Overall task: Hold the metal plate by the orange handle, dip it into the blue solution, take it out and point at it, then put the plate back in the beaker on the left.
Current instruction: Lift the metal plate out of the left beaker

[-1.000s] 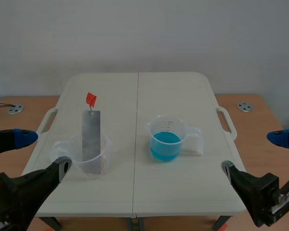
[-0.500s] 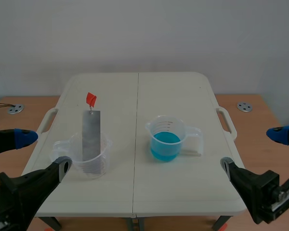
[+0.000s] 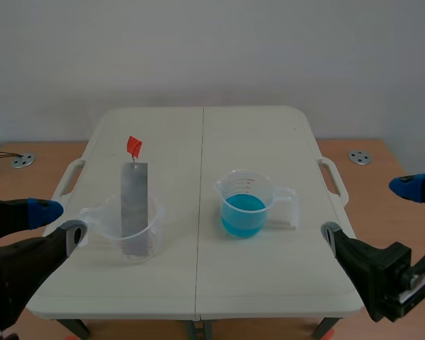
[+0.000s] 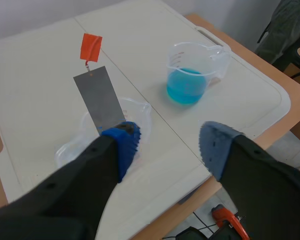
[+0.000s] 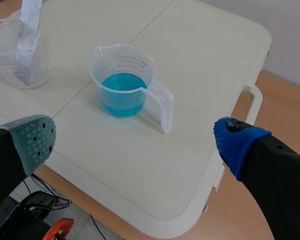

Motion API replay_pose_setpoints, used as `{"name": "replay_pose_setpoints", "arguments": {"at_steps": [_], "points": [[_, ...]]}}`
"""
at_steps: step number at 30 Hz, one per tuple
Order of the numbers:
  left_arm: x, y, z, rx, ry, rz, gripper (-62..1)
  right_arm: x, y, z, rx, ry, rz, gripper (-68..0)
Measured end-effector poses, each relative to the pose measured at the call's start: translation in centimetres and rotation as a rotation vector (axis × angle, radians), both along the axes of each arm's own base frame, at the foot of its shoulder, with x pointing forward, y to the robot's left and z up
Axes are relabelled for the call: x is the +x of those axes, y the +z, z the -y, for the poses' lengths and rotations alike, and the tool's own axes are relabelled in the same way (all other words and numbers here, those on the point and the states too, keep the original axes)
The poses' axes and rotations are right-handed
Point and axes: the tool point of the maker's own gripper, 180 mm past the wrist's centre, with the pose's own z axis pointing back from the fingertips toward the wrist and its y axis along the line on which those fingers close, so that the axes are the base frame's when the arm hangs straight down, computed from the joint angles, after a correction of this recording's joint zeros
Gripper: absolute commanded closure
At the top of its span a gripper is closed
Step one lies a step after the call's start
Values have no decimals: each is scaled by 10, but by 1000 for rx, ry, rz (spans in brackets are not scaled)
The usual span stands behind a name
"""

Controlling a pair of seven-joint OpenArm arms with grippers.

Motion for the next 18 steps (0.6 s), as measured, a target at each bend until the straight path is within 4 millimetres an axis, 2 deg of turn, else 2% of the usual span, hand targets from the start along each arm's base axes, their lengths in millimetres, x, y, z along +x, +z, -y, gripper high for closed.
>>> {"name": "replay_pose_setpoints", "arguments": {"at_steps": [2, 3, 12, 14, 18], "points": [[0, 0, 0, 4, 0, -1, -57, 1, 2, -1, -3, 8, 6, -663], [-1, -1, 0, 5, -1, -3, -28, 1, 3, -1, -2, 10, 10, -663], [-3, -8, -8, 76, 1, -16, -28, 5, 13, -7, 17, 33, 45, -663], [-9, -13, -18, 129, 8, -24, -29, 11, 17, -13, 2, 62, 72, -663], [-32, -30, -38, 226, 27, -93, -30, 19, 23, -26, 12, 91, 92, -663]]}}
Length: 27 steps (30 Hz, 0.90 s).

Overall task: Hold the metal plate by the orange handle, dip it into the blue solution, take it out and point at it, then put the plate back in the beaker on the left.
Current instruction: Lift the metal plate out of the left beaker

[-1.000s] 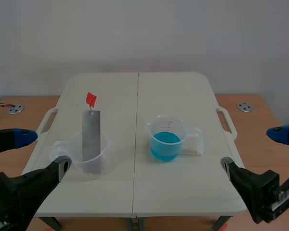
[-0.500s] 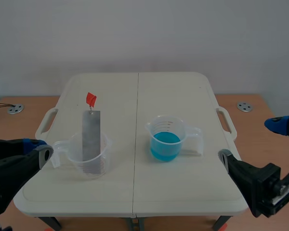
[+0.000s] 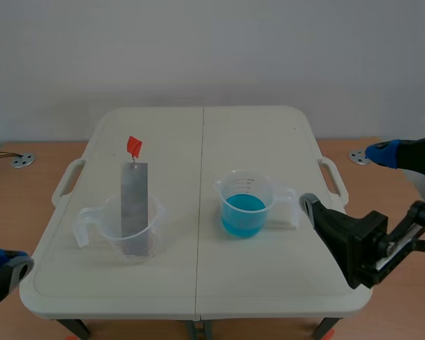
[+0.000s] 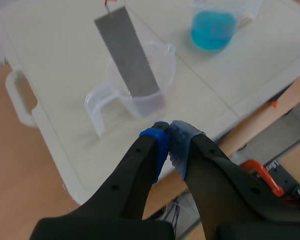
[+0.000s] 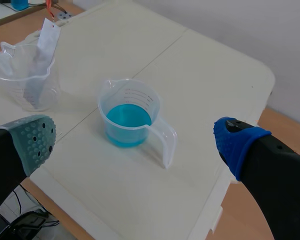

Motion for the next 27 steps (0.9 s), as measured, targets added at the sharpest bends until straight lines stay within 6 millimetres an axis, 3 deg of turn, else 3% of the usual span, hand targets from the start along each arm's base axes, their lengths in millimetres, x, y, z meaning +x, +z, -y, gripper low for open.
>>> {"name": "replay_pose_setpoints", "arguments": {"at_steps": [10, 16, 27], "points": [[-44, -12, -17, 44, 5, -99, -30, 18, 20, -38, 48, 90, 71, -663], [-60, -28, -25, 111, 8, -135, -30, 28, 16, -61, 12, 134, 35, -663], [-68, -39, -34, 111, 50, -147, -30, 45, 31, -108, 66, 186, 37, -663]]}}
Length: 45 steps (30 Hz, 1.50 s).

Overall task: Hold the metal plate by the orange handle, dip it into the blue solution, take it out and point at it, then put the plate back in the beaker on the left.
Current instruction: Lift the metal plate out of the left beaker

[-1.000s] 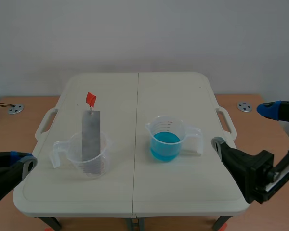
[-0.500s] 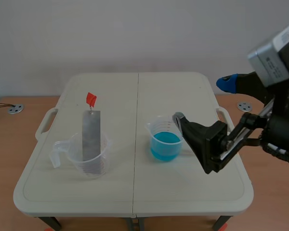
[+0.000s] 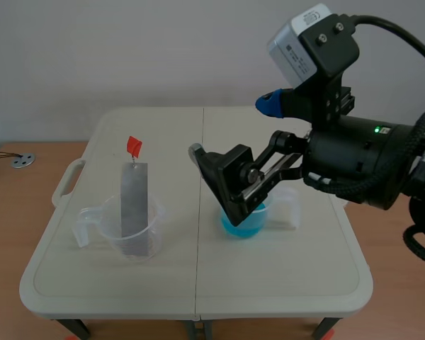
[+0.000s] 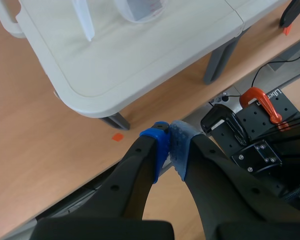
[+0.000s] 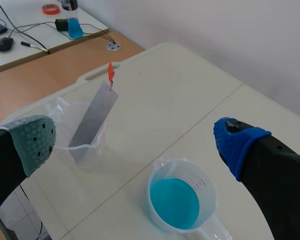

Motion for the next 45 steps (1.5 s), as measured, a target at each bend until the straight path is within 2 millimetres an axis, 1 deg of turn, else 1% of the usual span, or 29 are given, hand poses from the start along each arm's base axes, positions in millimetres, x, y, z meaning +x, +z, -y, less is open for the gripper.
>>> {"name": "replay_pose_setpoints", "arguments": {"at_steps": [2, 4, 7, 13, 20, 23, 27, 30, 33, 37, 44, 45], "points": [[0, 0, 0, 0, 0, 1, -30, 6, -1, -5, 14, -1, -3, -663], [0, 0, 0, 0, 0, 0, -30, 12, -7, -8, 8, -4, -10, -663], [0, 0, 0, -1, 0, 1, -30, 20, -22, -14, -2, -1, -41, -663], [1, 1, 1, -4, -1, 6, -30, 30, -54, -35, -15, 24, -115, -663], [1, 1, 1, -4, -1, 6, -30, 54, -64, -46, 12, 10, -109, -663], [1, 1, 1, -4, -1, 6, -30, 62, -70, -54, 15, 18, -125, -663], [1, 1, 1, -4, -1, 6, -30, 63, -76, -73, -11, 64, -115, -663], [1, 1, 1, -4, -1, 6, -30, 61, -73, -86, -6, 99, -85, -663], [1, 1, 1, -4, -1, 6, -30, 61, -74, -94, -15, 116, -78, -663], [1, 2, 1, -6, -1, 10, -30, 62, -75, -99, 3, 122, -77, -663], [8, 15, 7, -56, -10, 86, -30, 58, -79, -115, -7, 148, -43, -663], [11, 20, 8, -72, -7, 111, -30, 55, -82, -125, 5, 158, -48, -663]]}}
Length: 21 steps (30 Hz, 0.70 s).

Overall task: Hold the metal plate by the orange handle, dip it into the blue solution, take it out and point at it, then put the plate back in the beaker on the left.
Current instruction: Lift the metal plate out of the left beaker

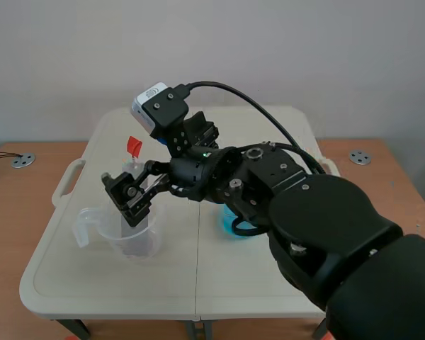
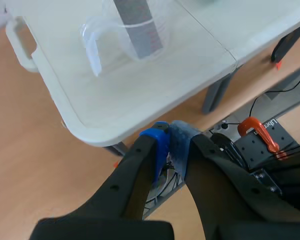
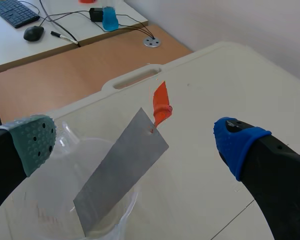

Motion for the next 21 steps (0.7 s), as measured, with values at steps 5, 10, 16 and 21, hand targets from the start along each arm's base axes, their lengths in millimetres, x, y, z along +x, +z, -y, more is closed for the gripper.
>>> {"name": "replay_pose_setpoints", "arguments": {"at_steps": [5, 10, 16, 21], "points": [[8, 14, 2, -37, 10, 81, -30, 15, 6, -4, 30, -29, 24, -663], [13, 22, 4, -58, 9, 126, -30, 21, 20, -12, 44, -21, 57, -663], [13, 22, 4, -57, 8, 126, -30, 20, 13, -15, 27, -16, 46, -629], [13, 22, 4, -57, 8, 126, -30, 18, -3, -12, 0, -19, 12, -602]]}}
